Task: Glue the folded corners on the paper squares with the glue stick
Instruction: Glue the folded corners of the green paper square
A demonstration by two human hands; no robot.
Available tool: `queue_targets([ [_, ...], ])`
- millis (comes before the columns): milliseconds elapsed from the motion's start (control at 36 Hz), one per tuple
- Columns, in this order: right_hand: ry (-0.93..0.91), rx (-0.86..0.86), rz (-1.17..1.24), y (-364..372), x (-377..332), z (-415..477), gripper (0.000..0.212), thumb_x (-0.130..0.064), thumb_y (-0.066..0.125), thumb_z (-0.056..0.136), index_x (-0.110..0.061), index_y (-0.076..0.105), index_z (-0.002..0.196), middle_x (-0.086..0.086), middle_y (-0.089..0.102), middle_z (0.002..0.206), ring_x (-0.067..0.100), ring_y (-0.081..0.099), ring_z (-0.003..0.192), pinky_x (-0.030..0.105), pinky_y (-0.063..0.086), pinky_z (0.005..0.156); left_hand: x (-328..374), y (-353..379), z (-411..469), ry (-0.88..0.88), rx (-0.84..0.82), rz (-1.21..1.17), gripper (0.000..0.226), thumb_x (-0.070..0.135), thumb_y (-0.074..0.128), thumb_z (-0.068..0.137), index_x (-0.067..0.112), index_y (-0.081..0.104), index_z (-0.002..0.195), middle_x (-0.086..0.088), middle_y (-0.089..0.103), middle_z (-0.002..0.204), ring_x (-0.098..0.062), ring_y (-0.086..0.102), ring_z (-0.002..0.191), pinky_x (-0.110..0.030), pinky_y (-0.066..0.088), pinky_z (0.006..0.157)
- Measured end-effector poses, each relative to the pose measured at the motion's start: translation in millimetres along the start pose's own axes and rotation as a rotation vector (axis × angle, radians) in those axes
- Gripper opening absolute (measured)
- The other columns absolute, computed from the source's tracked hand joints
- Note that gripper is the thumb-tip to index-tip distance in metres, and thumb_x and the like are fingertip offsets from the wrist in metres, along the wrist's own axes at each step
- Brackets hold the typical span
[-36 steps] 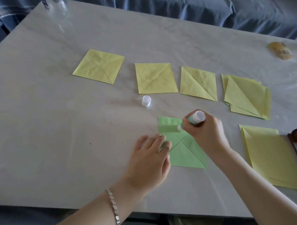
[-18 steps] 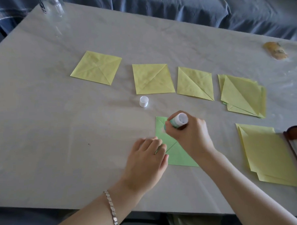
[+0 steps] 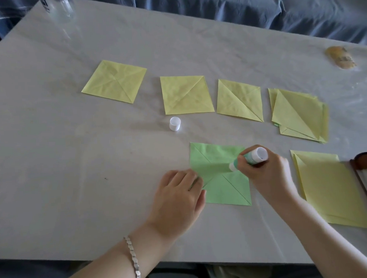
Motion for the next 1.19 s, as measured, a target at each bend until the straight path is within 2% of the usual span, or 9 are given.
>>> queue_targets([
  [111, 0.02, 0.016, -0.016, -12, 8, 0, 0.008, -0.015, 0.068, 0.075, -0.013, 0.063, 0.069, 0.002, 0.059, 0.059, 0.003, 0.047, 0.051, 0.012, 0.037, 0.047, 0, -1, -1, 0.004, 0.02, -0.014, 0.022, 0.023, 0.055, 0.082, 0.011, 0.073, 0.085, -0.001, 0.067, 0.087, -0.017, 0.061, 0.083, -0.03, 0.041, 0.084],
  [278, -0.016, 0.143, 0.035, -19, -12, -3, 0.013, -0.021, 0.066, 0.073, -0.023, 0.059, 0.063, -0.007, 0.058, 0.056, 0.001, 0.049, 0.052, 0.011, 0.038, 0.05, 2, -2, -2, 0.016, 0.033, 0.002, 0.021, 0.016, 0.053, 0.082, 0.01, 0.073, 0.088, -0.001, 0.068, 0.088, -0.018, 0.063, 0.089, -0.03, 0.04, 0.086],
  [417, -0.116, 0.1, 0.077, 7, -41, -3, 0.01, -0.02, 0.068, 0.073, -0.014, 0.062, 0.067, -0.002, 0.059, 0.055, 0.007, 0.048, 0.054, 0.012, 0.037, 0.048, 1, -3, -2, 0.022, 0.016, 0.0, 0.022, 0.016, 0.053, 0.082, 0.01, 0.073, 0.09, -0.001, 0.068, 0.09, -0.019, 0.065, 0.091, -0.03, 0.04, 0.086],
  [556, -0.11, -0.058, 0.069, 41, -46, 0, 0.015, -0.02, 0.068, 0.075, -0.006, 0.062, 0.072, 0.011, 0.062, 0.064, 0.01, 0.042, 0.052, 0.025, 0.039, 0.05, 1, -3, -3, 0.029, 0.026, 0.0, 0.022, 0.015, 0.053, 0.082, 0.01, 0.073, 0.09, -0.002, 0.068, 0.091, -0.02, 0.065, 0.091, -0.03, 0.042, 0.084],
  [722, -0.088, -0.043, 0.044, 36, -34, 1, 0.015, -0.018, 0.069, 0.075, -0.005, 0.061, 0.072, 0.013, 0.061, 0.063, 0.01, 0.04, 0.05, 0.027, 0.038, 0.048, 0, -2, -3, 0.019, 0.011, -0.021, 0.024, 0.017, 0.052, 0.082, 0.01, 0.072, 0.091, -0.002, 0.068, 0.093, -0.017, 0.058, 0.092, -0.03, 0.04, 0.086],
  [833, -0.042, 0.024, -0.013, 15, -15, 2, 0.014, -0.019, 0.069, 0.075, -0.007, 0.062, 0.072, 0.012, 0.062, 0.062, 0.01, 0.041, 0.05, 0.021, 0.038, 0.049, 0, -1, -6, 0.02, -0.046, -0.045, 0.029, 0.02, 0.048, 0.085, 0.009, 0.073, 0.096, -0.004, 0.07, 0.098, -0.018, 0.065, 0.096, -0.032, 0.041, 0.09],
  [944, -0.021, 0.067, -0.04, -3, -6, 0, 0.012, -0.018, 0.067, 0.075, -0.008, 0.062, 0.07, 0.012, 0.063, 0.064, 0.026, 0.054, 0.06, 0.027, 0.041, 0.056, -1, -1, -10, 0.022, -0.045, -0.056, 0.027, 0.02, 0.049, 0.085, 0.009, 0.073, 0.089, -0.006, 0.071, 0.099, -0.018, 0.067, 0.098, -0.033, 0.042, 0.092],
  [1111, -0.149, 0.112, 0.043, 2, -35, -14, 0.011, -0.013, 0.072, 0.07, -0.013, 0.063, 0.066, 0.002, 0.059, 0.056, 0.011, 0.048, 0.056, 0.015, 0.038, 0.05, 1, -6, -9, 0.05, -0.009, -0.044, 0.022, 0.019, 0.053, 0.086, 0.009, 0.072, 0.084, -0.005, 0.07, 0.092, -0.02, 0.067, 0.096, -0.031, 0.044, 0.089],
  [1194, -0.203, 0.043, 0.067, 23, -50, -19, 0.011, -0.012, 0.073, 0.07, -0.008, 0.063, 0.067, 0.003, 0.059, 0.057, 0.015, 0.05, 0.062, 0.015, 0.037, 0.052, 3, -10, -10, 0.06, 0.04, -0.017, 0.017, 0.015, 0.057, 0.085, 0.01, 0.072, 0.079, -0.003, 0.069, 0.084, -0.022, 0.068, 0.092, -0.029, 0.044, 0.085],
])
Point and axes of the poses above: each hand's wrist, its own z-axis towards the middle knuckle, its own y-axis out of the palm, x = y × z, the point moved 7 cm from there along z, towards the middle knuckle
